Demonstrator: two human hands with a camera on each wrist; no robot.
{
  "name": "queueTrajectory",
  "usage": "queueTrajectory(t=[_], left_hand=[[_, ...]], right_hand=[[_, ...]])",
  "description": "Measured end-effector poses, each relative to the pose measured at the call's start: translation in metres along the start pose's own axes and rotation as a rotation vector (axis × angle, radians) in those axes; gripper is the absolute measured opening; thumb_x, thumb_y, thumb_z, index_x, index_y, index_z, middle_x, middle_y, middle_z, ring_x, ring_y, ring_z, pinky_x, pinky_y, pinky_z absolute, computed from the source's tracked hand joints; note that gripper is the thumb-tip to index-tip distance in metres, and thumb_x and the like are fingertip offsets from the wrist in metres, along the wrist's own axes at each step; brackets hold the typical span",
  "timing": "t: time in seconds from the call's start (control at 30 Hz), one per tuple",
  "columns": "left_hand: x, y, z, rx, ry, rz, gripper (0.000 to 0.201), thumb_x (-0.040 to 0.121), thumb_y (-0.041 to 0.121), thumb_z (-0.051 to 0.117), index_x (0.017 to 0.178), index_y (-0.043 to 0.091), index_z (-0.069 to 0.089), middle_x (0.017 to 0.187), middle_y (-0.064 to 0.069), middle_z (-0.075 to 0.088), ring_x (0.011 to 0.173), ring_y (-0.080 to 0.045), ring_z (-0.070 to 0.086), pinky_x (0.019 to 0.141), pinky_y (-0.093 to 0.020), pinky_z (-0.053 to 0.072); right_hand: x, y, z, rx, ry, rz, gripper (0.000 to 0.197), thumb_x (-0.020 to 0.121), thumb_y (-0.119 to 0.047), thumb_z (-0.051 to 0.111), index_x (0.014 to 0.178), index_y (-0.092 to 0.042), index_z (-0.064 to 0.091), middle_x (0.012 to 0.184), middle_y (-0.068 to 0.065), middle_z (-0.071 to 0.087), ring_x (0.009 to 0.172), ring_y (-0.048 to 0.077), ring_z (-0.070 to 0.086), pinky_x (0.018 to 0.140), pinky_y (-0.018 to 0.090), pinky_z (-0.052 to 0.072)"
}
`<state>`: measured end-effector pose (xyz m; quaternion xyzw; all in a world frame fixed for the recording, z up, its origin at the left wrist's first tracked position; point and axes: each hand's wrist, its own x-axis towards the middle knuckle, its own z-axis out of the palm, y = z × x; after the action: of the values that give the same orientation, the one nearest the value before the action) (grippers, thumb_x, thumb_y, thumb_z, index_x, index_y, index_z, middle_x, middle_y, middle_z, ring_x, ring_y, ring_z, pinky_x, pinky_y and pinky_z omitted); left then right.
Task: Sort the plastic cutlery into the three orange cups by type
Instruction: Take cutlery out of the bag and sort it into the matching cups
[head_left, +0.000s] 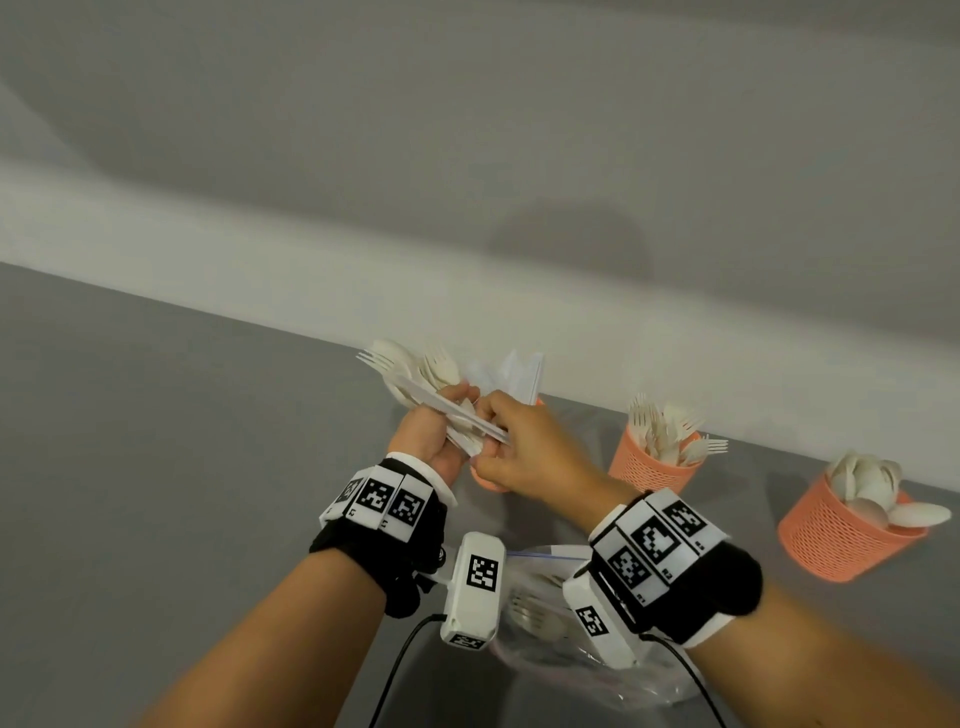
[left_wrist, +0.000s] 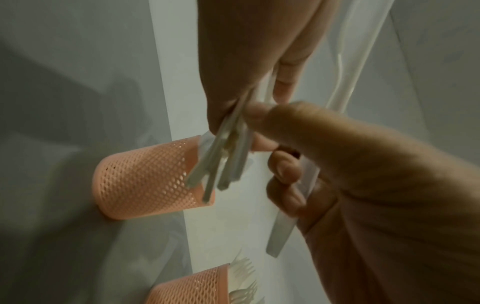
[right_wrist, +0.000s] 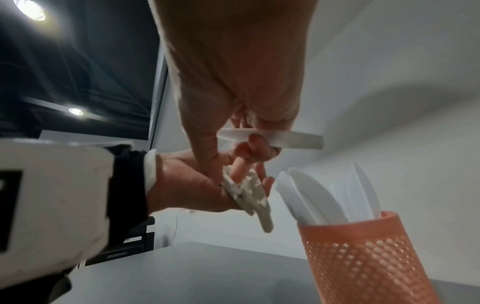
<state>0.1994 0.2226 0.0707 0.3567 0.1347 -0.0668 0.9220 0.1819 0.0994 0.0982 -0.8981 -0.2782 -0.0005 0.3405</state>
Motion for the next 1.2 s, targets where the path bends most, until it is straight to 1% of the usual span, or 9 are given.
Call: queueTrajectory(t=[0.2, 0.37, 0.5, 0.6, 0.7, 0.8, 0.9, 1.03, 1.2], left_hand=[[-0.001, 0.003, 0.000, 0.075, 0.068, 0.015, 0.012, 0.084, 0.009, 0.055, 0.072, 0.008, 0.055, 0.065, -0.006, 0.054, 0.053, -0.016, 0.059, 0.052, -0.025, 0.052], [-0.001, 0.011, -0.005, -0.027, 0.106, 0.045, 0.016, 0.091, 0.005, 0.048, 0.076, 0.007, 0.054, 0.060, -0.004, 0.062, 0.057, -0.011, 0.063, 0.074, -0.033, 0.049], [-0.003, 0.006, -0.001, -0.051, 0.136, 0.045, 0.013, 0.093, 0.003, 0.046, 0.083, 0.004, 0.054, 0.075, -0.009, 0.059, 0.065, -0.016, 0.062, 0.073, -0.034, 0.050], [-0.003, 0.003, 0.001, -0.015, 0.158, 0.032, 0.010, 0.092, 0.004, 0.048, 0.084, 0.003, 0.054, 0.076, -0.009, 0.059, 0.065, -0.018, 0.058, 0.064, -0.032, 0.052], [0.001, 0.006, -0.007, -0.030, 0.189, 0.062, 0.006, 0.091, 0.003, 0.050, 0.087, 0.003, 0.054, 0.064, -0.006, 0.063, 0.058, -0.011, 0.064, 0.060, -0.030, 0.056], [0.005, 0.011, -0.016, -0.090, 0.211, 0.087, 0.008, 0.092, 0.002, 0.049, 0.085, 0.004, 0.054, 0.082, -0.008, 0.059, 0.076, -0.012, 0.060, 0.064, -0.033, 0.057], [0.005, 0.012, -0.013, -0.105, 0.191, 0.079, 0.008, 0.092, 0.002, 0.049, 0.086, 0.005, 0.054, 0.084, -0.007, 0.059, 0.079, -0.012, 0.060, 0.064, -0.033, 0.057], [0.006, 0.004, -0.009, -0.062, 0.180, 0.088, 0.006, 0.091, 0.002, 0.051, 0.088, 0.005, 0.056, 0.085, -0.006, 0.061, 0.079, -0.011, 0.062, 0.074, -0.032, 0.055], [0.008, 0.012, -0.024, -0.061, 0.186, 0.150, 0.006, 0.091, 0.002, 0.051, 0.092, 0.005, 0.055, 0.081, -0.005, 0.061, 0.077, -0.011, 0.063, 0.073, -0.034, 0.055]], right_hand=[[0.000, -0.001, 0.003, -0.152, -0.069, -0.113, 0.022, 0.079, -0.006, 0.059, 0.100, -0.007, 0.053, 0.075, 0.003, 0.058, 0.068, 0.016, 0.053, 0.064, 0.029, 0.043], [0.000, 0.018, -0.008, -0.015, -0.181, 0.043, 0.012, 0.073, -0.009, 0.067, 0.075, -0.012, 0.055, 0.064, 0.000, 0.052, 0.057, 0.010, 0.046, 0.058, 0.024, 0.040], [-0.004, 0.023, -0.006, -0.028, -0.236, 0.067, 0.031, 0.083, -0.012, 0.062, 0.065, -0.026, 0.042, 0.060, -0.009, 0.041, 0.050, 0.003, 0.040, 0.050, 0.011, 0.032], [-0.006, 0.024, 0.003, -0.087, -0.253, 0.044, 0.019, 0.091, -0.020, 0.056, 0.080, -0.032, 0.045, 0.067, -0.014, 0.040, 0.059, 0.000, 0.039, 0.053, 0.014, 0.029], [-0.009, 0.028, -0.006, -0.126, -0.331, 0.076, 0.020, 0.090, -0.020, 0.056, 0.108, -0.013, 0.052, 0.079, -0.002, 0.053, 0.071, 0.014, 0.050, 0.059, 0.021, 0.037], [-0.013, 0.035, -0.018, -0.144, -0.362, 0.070, 0.025, 0.087, -0.015, 0.056, 0.110, -0.008, 0.058, 0.097, 0.013, 0.062, 0.085, 0.024, 0.058, 0.075, 0.035, 0.047], [-0.016, 0.037, -0.016, -0.068, -0.341, 0.018, 0.012, 0.083, -0.011, 0.054, 0.092, -0.015, 0.060, 0.084, 0.005, 0.060, 0.075, 0.016, 0.054, 0.068, 0.029, 0.043], [-0.015, 0.035, -0.002, -0.027, -0.334, 0.019, 0.009, 0.092, -0.009, 0.047, 0.098, -0.012, 0.040, 0.086, 0.002, 0.050, 0.076, 0.016, 0.047, 0.061, 0.020, 0.035], [-0.011, 0.041, -0.025, 0.165, -0.259, 0.053, 0.018, 0.098, -0.011, 0.040, 0.106, -0.013, 0.057, 0.091, 0.003, 0.058, 0.090, 0.019, 0.054, 0.080, 0.031, 0.042]])
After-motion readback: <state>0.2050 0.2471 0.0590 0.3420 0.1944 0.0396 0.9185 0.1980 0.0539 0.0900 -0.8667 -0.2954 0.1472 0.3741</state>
